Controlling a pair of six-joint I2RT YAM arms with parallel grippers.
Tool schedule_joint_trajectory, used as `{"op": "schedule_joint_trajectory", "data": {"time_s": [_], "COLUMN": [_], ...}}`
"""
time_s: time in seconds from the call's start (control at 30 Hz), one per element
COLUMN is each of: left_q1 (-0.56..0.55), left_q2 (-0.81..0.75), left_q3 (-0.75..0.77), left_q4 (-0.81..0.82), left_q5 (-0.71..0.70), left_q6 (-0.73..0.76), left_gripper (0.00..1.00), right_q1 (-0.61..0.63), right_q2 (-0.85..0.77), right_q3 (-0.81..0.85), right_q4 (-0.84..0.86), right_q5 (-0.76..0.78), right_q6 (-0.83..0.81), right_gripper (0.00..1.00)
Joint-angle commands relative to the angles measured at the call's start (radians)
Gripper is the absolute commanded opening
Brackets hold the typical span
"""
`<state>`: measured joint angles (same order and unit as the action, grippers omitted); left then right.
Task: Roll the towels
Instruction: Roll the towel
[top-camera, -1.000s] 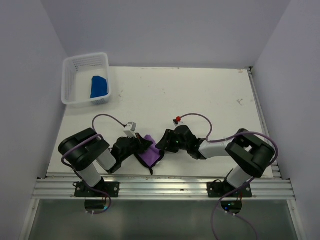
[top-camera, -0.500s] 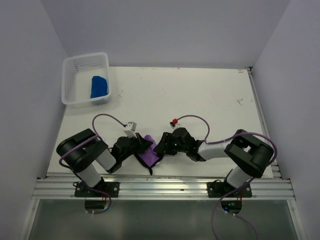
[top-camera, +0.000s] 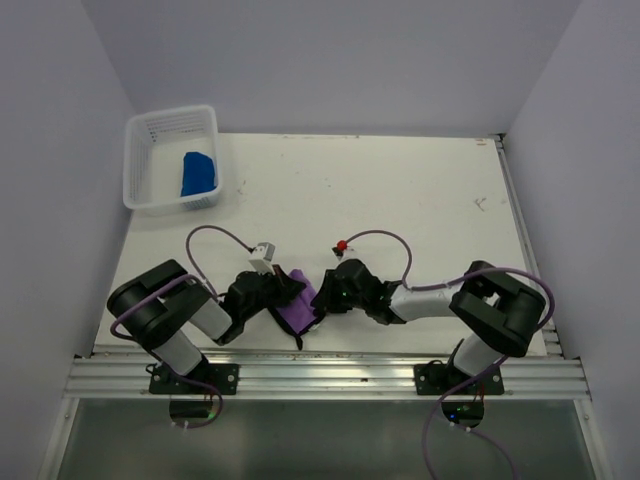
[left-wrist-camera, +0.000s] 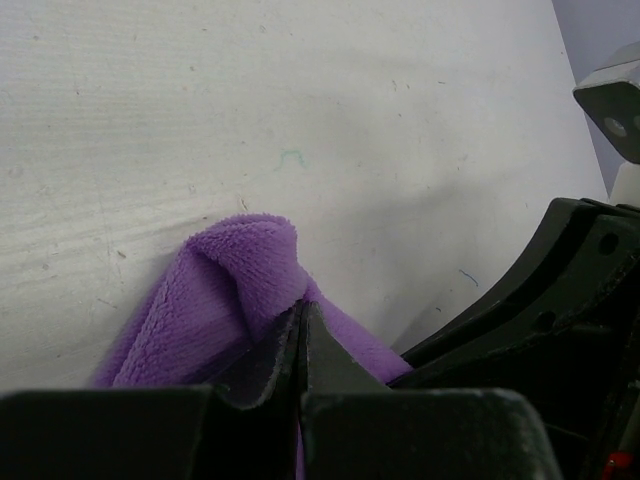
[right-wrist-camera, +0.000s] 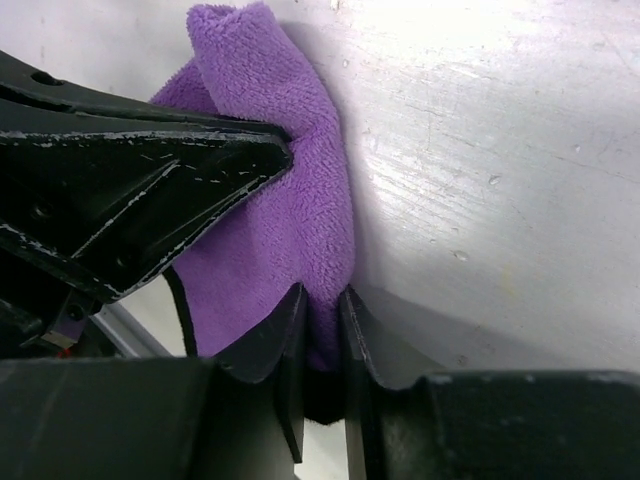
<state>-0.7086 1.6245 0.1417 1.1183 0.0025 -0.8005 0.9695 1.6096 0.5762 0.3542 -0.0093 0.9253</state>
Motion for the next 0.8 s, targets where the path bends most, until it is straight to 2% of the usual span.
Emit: {"op": "schedule_joint_trajectory", "data": {"time_s": [0.0, 0.17, 0.43, 0.6, 0.77], "left_q1": [0.004, 0.011, 0.026, 0.04, 0.049], "left_q2": [-0.008, -0.029, -0.12, -0.103, -0.14], "left_q3": [0.018, 0.029, 0.093, 0.121, 0.111], "left_q4": [-0.115, -0.132, -0.261, -0.27, -0.275], "left_q5": [-0.073, -0.055, -0.021, 0.034, 0.042], "left_q6": [0.05, 0.044, 0.047, 0.027, 0.021], "left_gripper": [0.0, 0.0, 0.06, 0.03, 0.01], "right_q1": [0.04, 0.098, 0.228, 0.346, 0.412], "right_q2": [0.001, -0.034, -0.08, -0.088, -0.097], "right_q3": [0.019, 0.071, 0.16, 0.185, 0.168], "right_q4": [-0.193, -0.287, -0.497, -0.531, -0.509], "right_q5": [0.078, 0.172, 0.477, 0.691, 0.805], "right_q6": [-0.059, -0.097, -0.189, -0.267, -0.345], "right_gripper": [0.15, 0.0, 0.0, 0.0, 0.0]}}
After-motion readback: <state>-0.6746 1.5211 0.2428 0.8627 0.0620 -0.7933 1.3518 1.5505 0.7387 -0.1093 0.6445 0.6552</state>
